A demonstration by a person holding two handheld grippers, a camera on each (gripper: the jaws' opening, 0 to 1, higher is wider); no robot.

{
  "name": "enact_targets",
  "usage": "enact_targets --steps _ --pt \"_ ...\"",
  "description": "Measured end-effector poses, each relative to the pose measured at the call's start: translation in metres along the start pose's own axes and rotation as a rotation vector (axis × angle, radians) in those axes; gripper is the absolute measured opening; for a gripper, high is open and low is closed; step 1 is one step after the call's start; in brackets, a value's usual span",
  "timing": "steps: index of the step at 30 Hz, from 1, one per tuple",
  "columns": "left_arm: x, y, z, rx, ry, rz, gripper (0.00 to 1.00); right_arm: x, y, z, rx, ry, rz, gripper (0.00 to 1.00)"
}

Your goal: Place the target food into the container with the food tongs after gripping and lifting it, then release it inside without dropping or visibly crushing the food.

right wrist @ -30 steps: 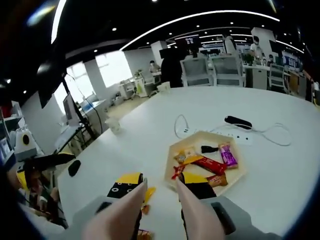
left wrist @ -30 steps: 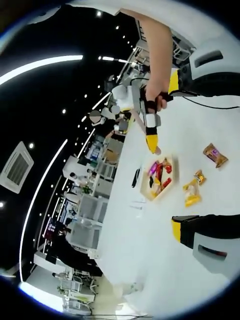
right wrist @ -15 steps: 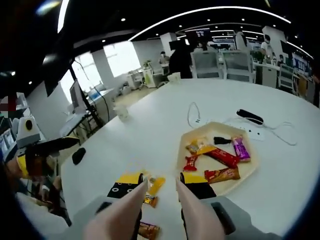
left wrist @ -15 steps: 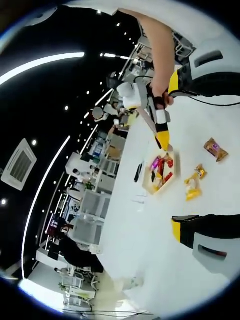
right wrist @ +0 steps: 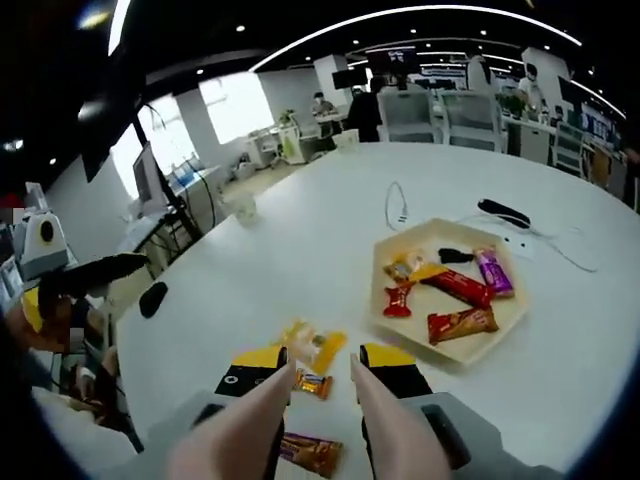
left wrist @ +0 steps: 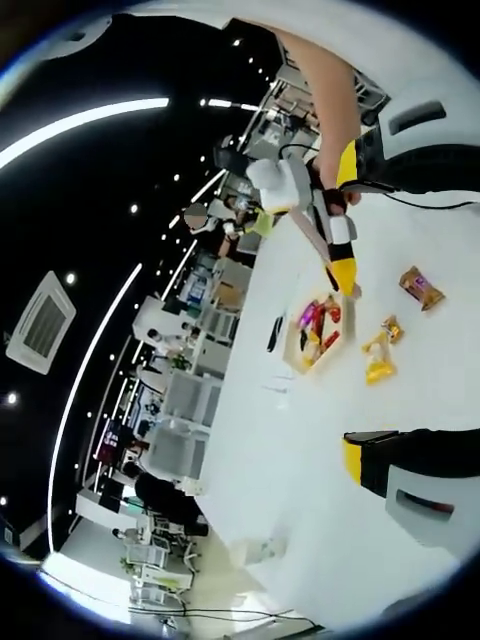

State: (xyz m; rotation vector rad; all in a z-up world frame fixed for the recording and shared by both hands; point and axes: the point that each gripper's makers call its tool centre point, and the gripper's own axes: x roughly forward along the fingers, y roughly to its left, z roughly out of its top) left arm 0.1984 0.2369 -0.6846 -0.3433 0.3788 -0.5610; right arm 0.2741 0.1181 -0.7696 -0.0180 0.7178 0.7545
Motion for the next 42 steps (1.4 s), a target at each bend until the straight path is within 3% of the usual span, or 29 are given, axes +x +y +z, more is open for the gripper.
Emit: enact_targets --steps 2,4,7,20,28,34,42 --pt "-0.002 0.000 0.004 -0.017 0.006 0.000 0.99 -0.002 0.001 0.003 -0.112 0.009 -0.008 0.29" --pt "-0.004 0.001 0.019 0.013 -0.060 0.007 0.99 -0.001 0.009 0.003 -0.110 0.016 0.036 0.29" --pt "-0.005 0.006 0.016 -0.006 -0.041 0.015 0.99 0.004 0.012 -0.004 -0.189 0.055 0.055 0.29" --pt "-0.009 0.021 0.010 -0.019 -0.018 0.043 0.99 0.021 0.015 -0.019 -0.231 0.120 0.095 0.29" --pt "-0.002 0.022 0.018 -0.002 -0.025 0.037 0.99 0.034 0.017 -0.029 -0.241 0.158 0.121 0.29" --pt "-0.001 0.013 0.013 -0.039 -0.030 0.016 0.99 0.041 0.023 -0.042 -0.263 0.190 0.147 0.29" --pt "0.003 0.009 0.005 -0.032 -0.001 0.015 0.99 0.053 0.022 -0.042 -0.283 0.201 0.161 0.29"
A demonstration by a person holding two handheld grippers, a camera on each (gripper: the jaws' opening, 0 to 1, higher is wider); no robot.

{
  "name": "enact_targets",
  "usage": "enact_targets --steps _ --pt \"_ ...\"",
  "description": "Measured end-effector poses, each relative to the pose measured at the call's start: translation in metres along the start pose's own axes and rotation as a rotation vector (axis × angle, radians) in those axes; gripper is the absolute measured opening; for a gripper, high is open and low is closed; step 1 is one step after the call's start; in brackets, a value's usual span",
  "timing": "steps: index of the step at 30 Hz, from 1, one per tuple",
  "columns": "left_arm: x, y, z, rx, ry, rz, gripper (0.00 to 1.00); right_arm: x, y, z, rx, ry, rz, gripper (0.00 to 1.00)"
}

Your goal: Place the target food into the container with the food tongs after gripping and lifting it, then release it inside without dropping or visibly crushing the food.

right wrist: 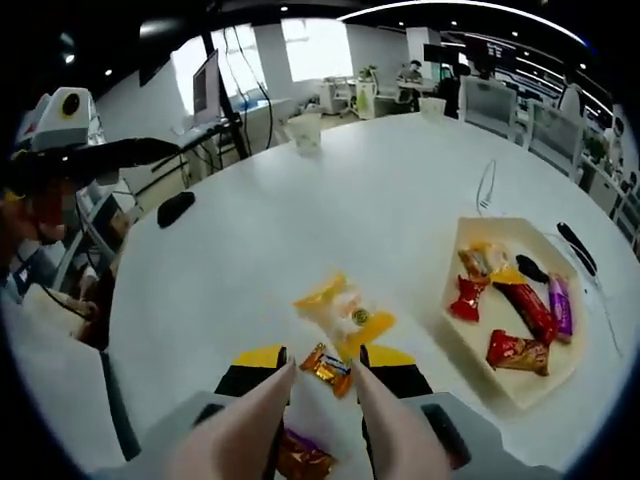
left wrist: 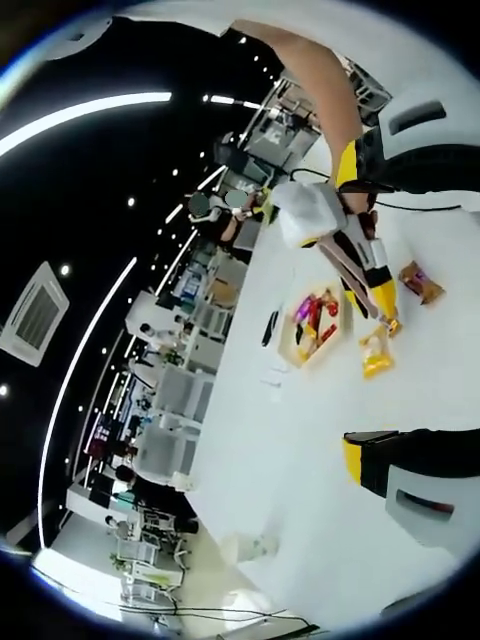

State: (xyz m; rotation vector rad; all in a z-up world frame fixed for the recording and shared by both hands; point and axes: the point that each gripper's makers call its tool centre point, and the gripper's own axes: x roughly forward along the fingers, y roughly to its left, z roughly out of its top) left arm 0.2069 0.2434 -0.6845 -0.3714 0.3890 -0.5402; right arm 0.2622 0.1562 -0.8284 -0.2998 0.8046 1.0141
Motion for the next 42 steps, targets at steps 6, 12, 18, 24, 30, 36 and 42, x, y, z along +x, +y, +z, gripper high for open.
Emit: enact_targets --steps 6,12,18,24,30,36,42 --pt "0.004 -0.001 -0.005 0.053 0.038 0.013 0.99 0.008 0.009 -0.008 -0.057 0.024 0.025 0.29" --pt "0.010 -0.011 -0.005 -0.011 0.012 -0.015 0.99 0.007 0.011 -0.008 -0.077 0.022 0.026 0.29" --pt "0.014 -0.019 -0.012 -0.030 0.030 -0.036 0.99 0.008 0.006 -0.017 -0.044 0.021 0.017 0.28" --pt "0.013 -0.017 -0.010 -0.048 0.022 -0.037 0.98 0.008 0.002 -0.018 0.011 -0.013 0.003 0.27" --pt "0.014 -0.013 -0.008 -0.064 0.020 -0.032 0.97 0.009 -0.009 -0.017 0.097 -0.020 -0.004 0.21" --pt "0.017 -0.016 -0.012 -0.010 0.061 -0.024 0.95 0.007 -0.008 -0.019 0.057 -0.015 -0.006 0.18" --pt "0.020 -0.022 -0.016 -0.015 0.061 -0.038 0.95 0.007 -0.012 -0.021 0.049 -0.011 -0.002 0.16"
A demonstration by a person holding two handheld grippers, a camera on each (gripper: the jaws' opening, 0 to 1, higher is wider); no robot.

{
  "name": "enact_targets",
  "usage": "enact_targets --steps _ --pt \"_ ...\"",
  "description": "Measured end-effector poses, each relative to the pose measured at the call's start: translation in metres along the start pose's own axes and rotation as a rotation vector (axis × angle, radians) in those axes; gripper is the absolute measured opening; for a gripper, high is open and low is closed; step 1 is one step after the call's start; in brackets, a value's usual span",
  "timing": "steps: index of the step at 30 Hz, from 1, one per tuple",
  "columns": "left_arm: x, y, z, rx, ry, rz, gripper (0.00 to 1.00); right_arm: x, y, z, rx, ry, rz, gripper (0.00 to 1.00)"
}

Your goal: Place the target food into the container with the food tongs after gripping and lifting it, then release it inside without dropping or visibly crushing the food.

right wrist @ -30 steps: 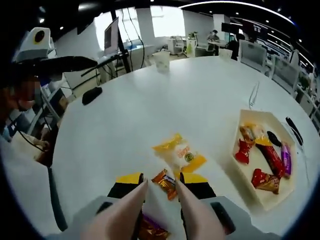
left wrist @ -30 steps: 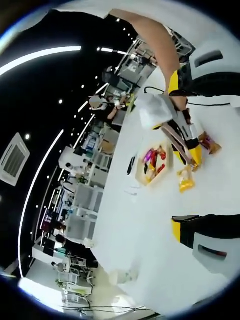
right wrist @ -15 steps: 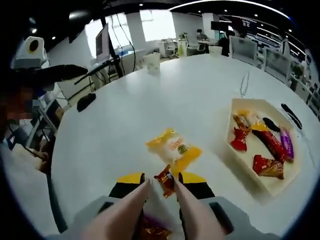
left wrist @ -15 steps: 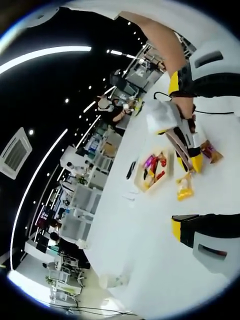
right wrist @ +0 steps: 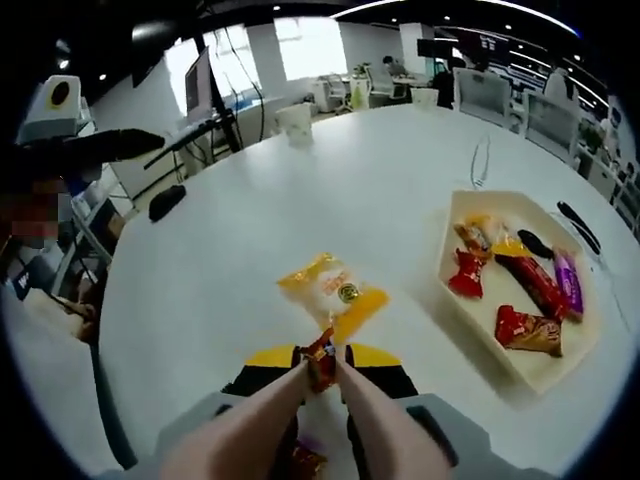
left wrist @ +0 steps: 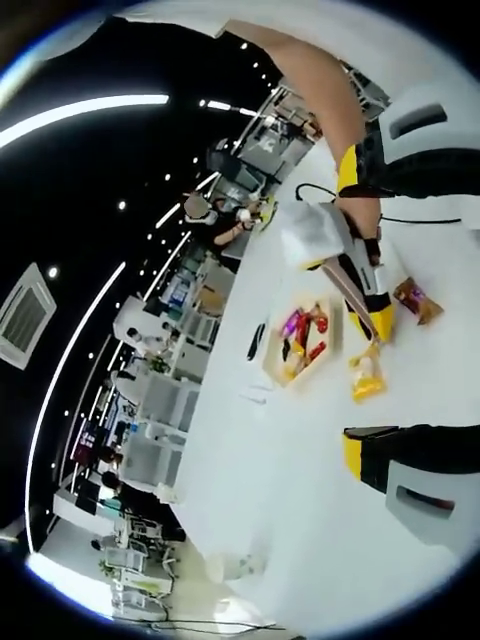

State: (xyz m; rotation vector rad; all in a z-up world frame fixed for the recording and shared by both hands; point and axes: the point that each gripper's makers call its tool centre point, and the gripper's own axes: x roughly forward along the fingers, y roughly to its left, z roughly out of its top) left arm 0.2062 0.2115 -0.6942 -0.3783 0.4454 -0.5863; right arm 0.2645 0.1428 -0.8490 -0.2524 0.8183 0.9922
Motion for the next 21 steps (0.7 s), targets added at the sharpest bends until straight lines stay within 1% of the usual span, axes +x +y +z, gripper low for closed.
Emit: enact_targets --steps 2,6,8,10,14,17,20,21 --pt "0.003 -0.002 -0.003 0.005 0.006 -0.008 0.95 0.000 0.000 0.000 0.028 0.003 0.010 0.16" --pt "0.007 -0.009 -0.004 0.005 0.005 -0.030 0.95 0.000 0.000 0.000 0.043 0.004 0.011 0.17" --pt "0.009 -0.011 -0.004 0.010 0.005 -0.040 0.96 0.000 -0.002 0.000 0.087 -0.008 0.003 0.17" --pt "0.010 -0.012 -0.004 0.013 0.007 -0.041 0.96 -0.001 -0.002 -0.001 0.094 -0.018 0.001 0.18" --pt "0.008 -0.011 -0.003 0.019 0.005 -0.038 0.96 0.000 -0.001 -0.001 0.076 -0.020 -0.003 0.18" --pt "0.008 -0.010 -0.005 0.021 0.020 -0.039 0.95 0.000 -0.002 -0.002 0.090 -0.034 0.001 0.18" --pt "0.007 -0.010 -0.003 0.032 0.025 -0.037 0.95 -0.001 -0.002 -0.001 0.098 -0.042 -0.001 0.18" --pt "0.006 -0.010 0.000 0.035 0.013 -0.035 0.95 -0.001 -0.002 -0.001 0.103 -0.045 -0.003 0.18"
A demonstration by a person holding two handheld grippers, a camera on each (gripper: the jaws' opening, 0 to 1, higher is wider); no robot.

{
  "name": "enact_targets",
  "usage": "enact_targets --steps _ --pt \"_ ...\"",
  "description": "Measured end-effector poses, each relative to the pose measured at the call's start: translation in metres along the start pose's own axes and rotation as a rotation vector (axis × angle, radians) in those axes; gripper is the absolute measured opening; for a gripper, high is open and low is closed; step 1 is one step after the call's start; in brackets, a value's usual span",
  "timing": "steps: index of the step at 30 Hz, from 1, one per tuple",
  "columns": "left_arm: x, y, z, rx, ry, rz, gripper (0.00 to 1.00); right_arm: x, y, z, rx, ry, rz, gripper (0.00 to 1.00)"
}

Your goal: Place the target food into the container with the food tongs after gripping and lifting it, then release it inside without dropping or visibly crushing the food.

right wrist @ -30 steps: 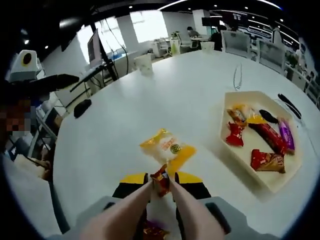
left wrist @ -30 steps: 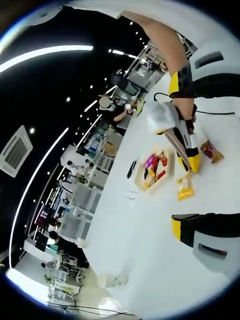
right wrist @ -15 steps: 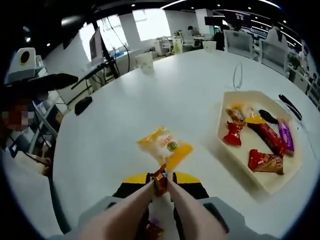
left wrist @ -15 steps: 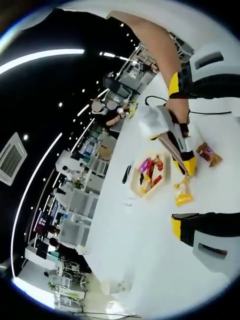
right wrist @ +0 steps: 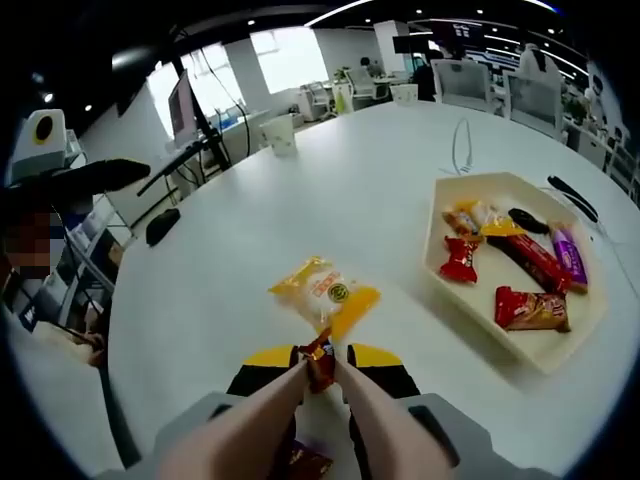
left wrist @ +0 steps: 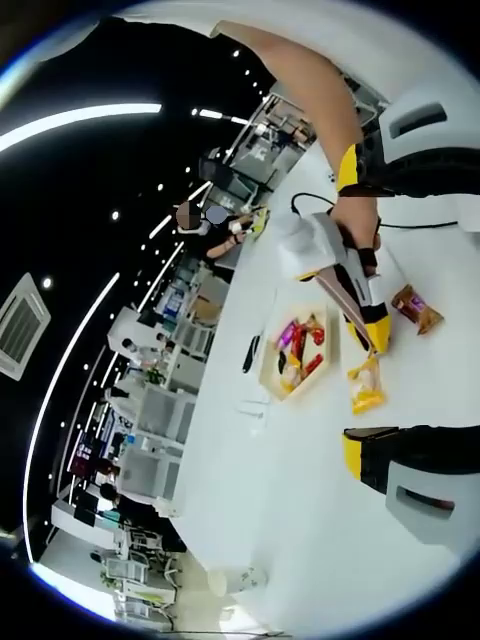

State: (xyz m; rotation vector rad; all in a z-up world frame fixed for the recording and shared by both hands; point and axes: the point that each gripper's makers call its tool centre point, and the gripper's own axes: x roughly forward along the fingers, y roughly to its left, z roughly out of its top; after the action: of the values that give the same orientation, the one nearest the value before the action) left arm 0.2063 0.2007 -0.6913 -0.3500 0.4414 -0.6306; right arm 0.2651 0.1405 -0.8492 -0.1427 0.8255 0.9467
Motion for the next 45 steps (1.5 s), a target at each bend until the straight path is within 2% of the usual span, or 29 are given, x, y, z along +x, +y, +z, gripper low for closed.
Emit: enact_targets --steps 14,15,17,18,20,26,29,32,36,38,39,40,41,42,45 --pt "0.003 -0.013 -0.006 0.005 0.008 -0.023 0.95 -0.001 0.000 0.000 0.007 -0.026 -0.022 0.19" --pt "0.003 -0.011 -0.007 -0.003 0.008 -0.019 0.95 -0.001 -0.001 -0.001 0.015 -0.036 -0.023 0.19" --pt "0.005 -0.007 -0.008 -0.080 0.013 -0.009 0.95 -0.001 -0.002 0.000 0.022 -0.043 -0.020 0.19" --pt "0.006 -0.007 -0.006 -0.082 0.003 -0.017 0.95 -0.001 -0.002 0.000 0.024 -0.042 -0.017 0.19" --pt "0.008 -0.010 0.004 -0.054 -0.029 -0.035 0.95 0.000 -0.002 -0.001 0.018 -0.037 -0.010 0.19" --pt "0.013 -0.012 0.017 -0.018 -0.029 -0.042 0.96 -0.001 -0.003 -0.001 0.026 -0.052 -0.008 0.19" --pt "0.012 -0.013 0.015 -0.015 -0.031 -0.044 0.95 -0.001 -0.003 -0.002 0.050 -0.072 -0.010 0.19" --pt "0.013 -0.014 0.004 -0.022 0.005 -0.048 0.96 -0.001 -0.001 -0.001 0.030 -0.065 -0.013 0.19" --pt "0.013 -0.018 0.005 -0.016 0.007 -0.063 0.95 -0.001 -0.001 -0.001 0.028 -0.066 -0.020 0.19" --pt "0.013 -0.021 0.009 -0.013 0.003 -0.076 0.95 -0.002 -0.001 -0.002 0.057 -0.071 -0.022 0.19" --pt "0.011 -0.022 0.012 -0.018 -0.009 -0.081 0.94 0.000 0.006 -0.004 0.179 -0.068 0.024 0.19" --pt "0.010 -0.022 0.015 -0.025 -0.027 -0.084 0.94 0.000 0.006 -0.005 0.170 -0.067 0.025 0.19" --pt "0.008 -0.021 0.019 -0.038 -0.060 -0.081 0.93 -0.002 0.006 -0.006 0.077 -0.068 0.017 0.19" --pt "0.007 -0.020 0.018 -0.049 -0.066 -0.077 0.93 -0.002 0.007 -0.006 0.049 -0.062 0.012 0.19" --pt "0.005 -0.019 0.012 -0.066 -0.046 -0.067 0.93 -0.004 0.013 -0.009 0.047 -0.059 0.007 0.19"
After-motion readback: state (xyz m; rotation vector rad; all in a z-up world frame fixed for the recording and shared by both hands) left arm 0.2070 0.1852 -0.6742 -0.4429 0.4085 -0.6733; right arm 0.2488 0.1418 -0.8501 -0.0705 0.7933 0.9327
